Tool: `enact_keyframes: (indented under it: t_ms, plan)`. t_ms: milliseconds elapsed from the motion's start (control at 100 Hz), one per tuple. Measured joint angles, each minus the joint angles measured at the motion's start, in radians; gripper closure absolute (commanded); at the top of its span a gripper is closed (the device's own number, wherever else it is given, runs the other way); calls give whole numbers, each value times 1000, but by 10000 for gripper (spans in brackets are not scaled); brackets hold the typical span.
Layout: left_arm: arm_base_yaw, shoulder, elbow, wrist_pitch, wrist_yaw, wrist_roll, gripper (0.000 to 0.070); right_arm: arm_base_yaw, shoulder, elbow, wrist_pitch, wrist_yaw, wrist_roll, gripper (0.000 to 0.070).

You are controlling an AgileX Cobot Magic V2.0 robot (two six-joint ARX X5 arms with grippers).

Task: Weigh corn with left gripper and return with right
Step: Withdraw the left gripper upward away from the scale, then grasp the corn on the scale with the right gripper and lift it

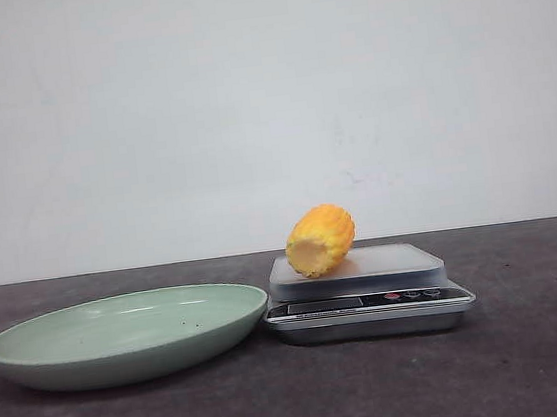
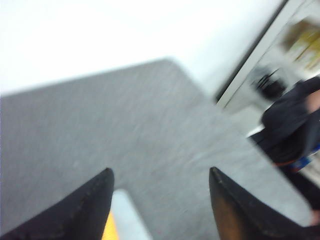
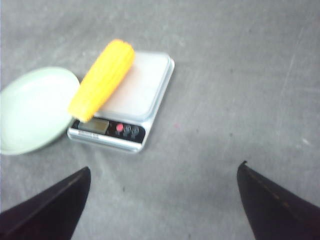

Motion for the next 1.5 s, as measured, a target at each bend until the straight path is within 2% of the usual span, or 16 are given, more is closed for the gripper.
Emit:
enact_keyframes:
  t_ms: [160, 440, 560, 670, 770, 880, 1020, 1100, 1220, 1350, 1500]
  plan:
    - [-43, -150, 2, 0, 51, 1, 359, 0, 0, 0, -48, 0, -19, 109]
    - [-80, -449, -19, 0, 55, 5, 359, 0, 0, 0, -67, 1, -34, 109]
    - [-81, -595, -97, 0, 21, 5, 359, 0, 0, 0, -66, 0, -35, 108]
    - [-81, -747, -208, 0, -51, 6, 359, 0, 0, 0, -51, -5, -34, 108]
    - [-81, -887, -343, 0, -100, 15, 359, 0, 0, 0, 28, -53, -25, 112]
    - [-81, -1040, -521, 0, -154, 32, 358, 0, 6, 0, 191, -125, 30, 216]
    - [-81, -1220, -749, 0, -296, 37, 358, 11, 50, 3, 429, -130, 142, 219]
    - [-81, -1307, -869, 0, -388, 36, 358, 31, 100, 17, 504, -103, 197, 219]
    - [-81, -1397, -1012, -1, -467, 34, 356, 94, 220, 76, 505, -50, 235, 218]
    - [-81, -1438, -1130, -1, -474, 33, 352, 200, 397, 172, 505, 33, 249, 218]
    - [-81, -1439, -1229, -1, -469, 33, 352, 349, 624, 307, 465, 167, 253, 218]
